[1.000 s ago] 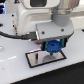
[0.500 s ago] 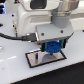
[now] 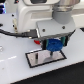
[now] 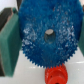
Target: Insert the blue gear onto the right peg, followed by the red gear
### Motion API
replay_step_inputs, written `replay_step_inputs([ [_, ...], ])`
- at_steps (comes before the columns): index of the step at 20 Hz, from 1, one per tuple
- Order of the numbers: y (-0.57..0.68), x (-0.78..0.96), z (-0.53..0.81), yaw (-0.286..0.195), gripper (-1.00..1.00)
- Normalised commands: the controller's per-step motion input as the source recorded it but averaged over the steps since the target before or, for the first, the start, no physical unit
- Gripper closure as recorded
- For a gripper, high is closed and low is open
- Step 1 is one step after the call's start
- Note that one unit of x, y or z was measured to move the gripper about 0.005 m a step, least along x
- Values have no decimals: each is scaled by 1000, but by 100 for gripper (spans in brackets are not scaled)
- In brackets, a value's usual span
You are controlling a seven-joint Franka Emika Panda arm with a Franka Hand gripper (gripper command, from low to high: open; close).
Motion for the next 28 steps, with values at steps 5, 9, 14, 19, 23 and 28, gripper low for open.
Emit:
replay_step_inputs([
  [5,-134,247,-55,0,100],
  [9,-122,318,-32,0,100],
  [14,0,165,-65,0,100],
  [19,36,88,258,0,100],
  [23,-8,155,306,0,100],
  [28,-10,328,90,0,100],
])
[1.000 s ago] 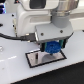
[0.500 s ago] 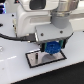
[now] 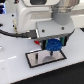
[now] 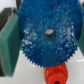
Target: Insert the blue gear onto the right peg, followed by the red gear
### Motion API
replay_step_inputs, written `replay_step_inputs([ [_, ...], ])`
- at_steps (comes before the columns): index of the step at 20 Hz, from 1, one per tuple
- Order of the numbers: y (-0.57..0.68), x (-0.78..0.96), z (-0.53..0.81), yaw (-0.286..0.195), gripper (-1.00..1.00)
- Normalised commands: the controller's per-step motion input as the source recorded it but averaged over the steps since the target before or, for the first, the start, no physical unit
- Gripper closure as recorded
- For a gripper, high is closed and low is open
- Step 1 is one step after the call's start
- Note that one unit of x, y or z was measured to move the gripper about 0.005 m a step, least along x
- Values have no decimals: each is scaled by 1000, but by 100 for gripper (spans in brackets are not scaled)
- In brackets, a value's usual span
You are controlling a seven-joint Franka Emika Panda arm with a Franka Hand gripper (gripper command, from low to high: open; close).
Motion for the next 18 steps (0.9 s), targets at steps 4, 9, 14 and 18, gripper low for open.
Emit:
replay_step_inputs([
  [4,-25,329,-74,0,100],
  [9,20,259,20,0,100],
  [14,-21,162,-91,0,100],
  [18,2,231,106,0,100],
])
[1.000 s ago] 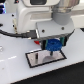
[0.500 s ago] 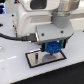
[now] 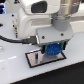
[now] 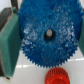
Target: Insert the blue gear onto the right peg, followed by the red gear
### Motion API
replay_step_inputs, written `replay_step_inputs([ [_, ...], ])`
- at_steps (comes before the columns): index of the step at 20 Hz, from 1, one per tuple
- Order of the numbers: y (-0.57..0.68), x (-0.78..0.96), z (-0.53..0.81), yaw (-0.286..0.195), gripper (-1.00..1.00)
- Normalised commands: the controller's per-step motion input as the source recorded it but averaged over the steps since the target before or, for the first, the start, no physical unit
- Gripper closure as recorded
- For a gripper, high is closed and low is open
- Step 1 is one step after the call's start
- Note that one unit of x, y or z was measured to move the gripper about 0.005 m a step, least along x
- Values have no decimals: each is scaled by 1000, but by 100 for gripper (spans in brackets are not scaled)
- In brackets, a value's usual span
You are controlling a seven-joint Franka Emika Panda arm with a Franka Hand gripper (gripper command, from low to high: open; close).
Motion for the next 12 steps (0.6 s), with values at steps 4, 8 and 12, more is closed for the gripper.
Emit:
replay_step_inputs([
  [4,-45,156,63,0,100],
  [8,-110,225,-245,0,100],
  [12,-80,192,-72,0,100],
])
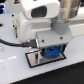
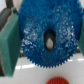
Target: Insert the blue gear onto the right peg, followed by the red gear
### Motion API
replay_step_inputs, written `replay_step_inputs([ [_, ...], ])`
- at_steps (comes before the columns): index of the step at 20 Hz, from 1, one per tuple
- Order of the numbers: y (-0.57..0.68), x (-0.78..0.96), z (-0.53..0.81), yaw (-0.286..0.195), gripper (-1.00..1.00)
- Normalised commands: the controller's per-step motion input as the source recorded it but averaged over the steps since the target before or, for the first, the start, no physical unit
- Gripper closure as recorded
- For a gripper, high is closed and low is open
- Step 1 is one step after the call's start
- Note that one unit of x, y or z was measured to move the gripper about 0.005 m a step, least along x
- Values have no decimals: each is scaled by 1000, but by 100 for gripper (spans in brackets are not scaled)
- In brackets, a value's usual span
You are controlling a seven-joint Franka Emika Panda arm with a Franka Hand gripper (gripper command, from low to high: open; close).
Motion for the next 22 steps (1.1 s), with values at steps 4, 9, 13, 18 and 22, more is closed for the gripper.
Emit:
replay_step_inputs([
  [4,15,106,-63,0,100],
  [9,80,37,-10,0,100],
  [13,94,35,21,0,100],
  [18,78,19,12,0,-100],
  [22,108,-184,442,0,-100],
])
